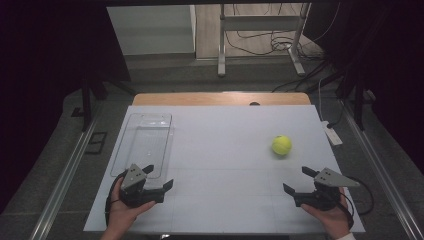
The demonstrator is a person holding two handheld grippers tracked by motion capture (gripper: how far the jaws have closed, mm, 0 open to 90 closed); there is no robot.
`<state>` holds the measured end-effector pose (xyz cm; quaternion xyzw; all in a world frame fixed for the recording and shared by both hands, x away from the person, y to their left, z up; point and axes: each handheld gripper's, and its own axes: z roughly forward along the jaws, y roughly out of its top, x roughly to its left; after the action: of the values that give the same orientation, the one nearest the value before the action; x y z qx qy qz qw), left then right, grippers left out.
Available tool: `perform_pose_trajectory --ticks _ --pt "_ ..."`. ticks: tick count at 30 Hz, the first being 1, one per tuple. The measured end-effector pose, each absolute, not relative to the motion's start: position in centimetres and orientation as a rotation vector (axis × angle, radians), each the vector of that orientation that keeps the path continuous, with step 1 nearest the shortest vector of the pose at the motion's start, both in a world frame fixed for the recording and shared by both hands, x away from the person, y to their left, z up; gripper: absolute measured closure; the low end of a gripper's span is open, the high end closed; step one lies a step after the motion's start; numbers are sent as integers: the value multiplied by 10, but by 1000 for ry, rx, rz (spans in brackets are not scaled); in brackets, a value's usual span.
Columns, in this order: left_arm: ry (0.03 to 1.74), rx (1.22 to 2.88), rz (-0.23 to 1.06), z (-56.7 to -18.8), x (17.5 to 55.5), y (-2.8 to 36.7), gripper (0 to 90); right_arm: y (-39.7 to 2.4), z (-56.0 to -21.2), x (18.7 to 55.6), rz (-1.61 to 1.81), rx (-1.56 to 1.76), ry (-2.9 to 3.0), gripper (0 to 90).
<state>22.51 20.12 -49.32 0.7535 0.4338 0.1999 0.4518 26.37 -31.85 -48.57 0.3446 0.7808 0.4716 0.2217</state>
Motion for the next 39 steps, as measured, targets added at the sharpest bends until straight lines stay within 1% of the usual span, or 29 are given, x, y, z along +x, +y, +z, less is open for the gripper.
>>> perform_pose_trajectory --ticks 39 --pt "1073 1862 494 -493 224 201 138 -319 -489 265 1283 970 2164 102"
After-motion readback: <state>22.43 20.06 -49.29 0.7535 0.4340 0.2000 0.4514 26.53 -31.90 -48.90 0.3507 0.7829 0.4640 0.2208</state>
